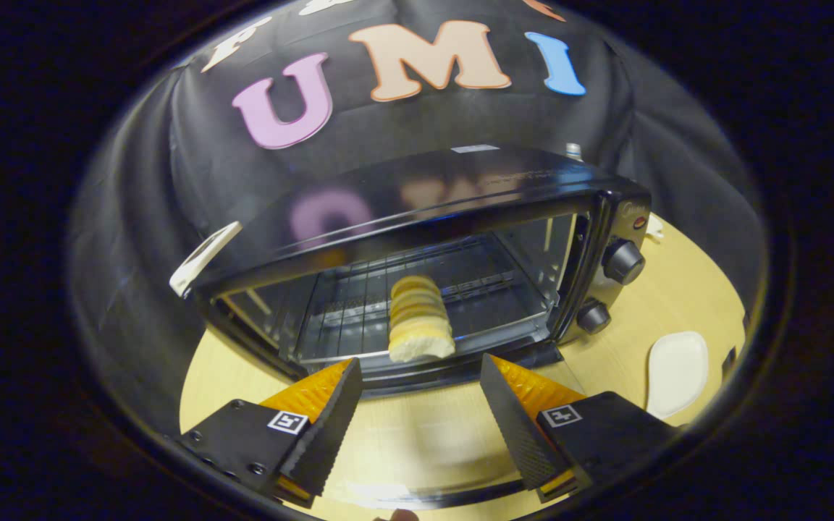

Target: Open the toaster oven, put the food inside, and close the toaster oven door.

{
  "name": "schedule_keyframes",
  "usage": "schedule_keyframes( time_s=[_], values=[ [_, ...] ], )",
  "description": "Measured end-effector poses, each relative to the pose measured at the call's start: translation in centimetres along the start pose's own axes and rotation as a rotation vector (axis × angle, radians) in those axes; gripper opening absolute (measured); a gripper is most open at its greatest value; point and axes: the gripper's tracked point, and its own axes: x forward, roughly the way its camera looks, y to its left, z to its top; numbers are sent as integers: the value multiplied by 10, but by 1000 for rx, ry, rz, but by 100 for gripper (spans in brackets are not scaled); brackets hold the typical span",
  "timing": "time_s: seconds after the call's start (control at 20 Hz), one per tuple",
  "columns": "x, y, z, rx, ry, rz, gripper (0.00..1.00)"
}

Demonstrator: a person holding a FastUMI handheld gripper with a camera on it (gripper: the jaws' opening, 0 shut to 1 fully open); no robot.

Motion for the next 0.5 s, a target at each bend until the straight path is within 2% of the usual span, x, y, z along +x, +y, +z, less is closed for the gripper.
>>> schedule_keyframes(
  time_s=[0.15,0.5],
  values=[
    [-26,1,-16,-74,36,18,100],
    [-99,-41,-72,-267,216,-71,100]
  ],
)
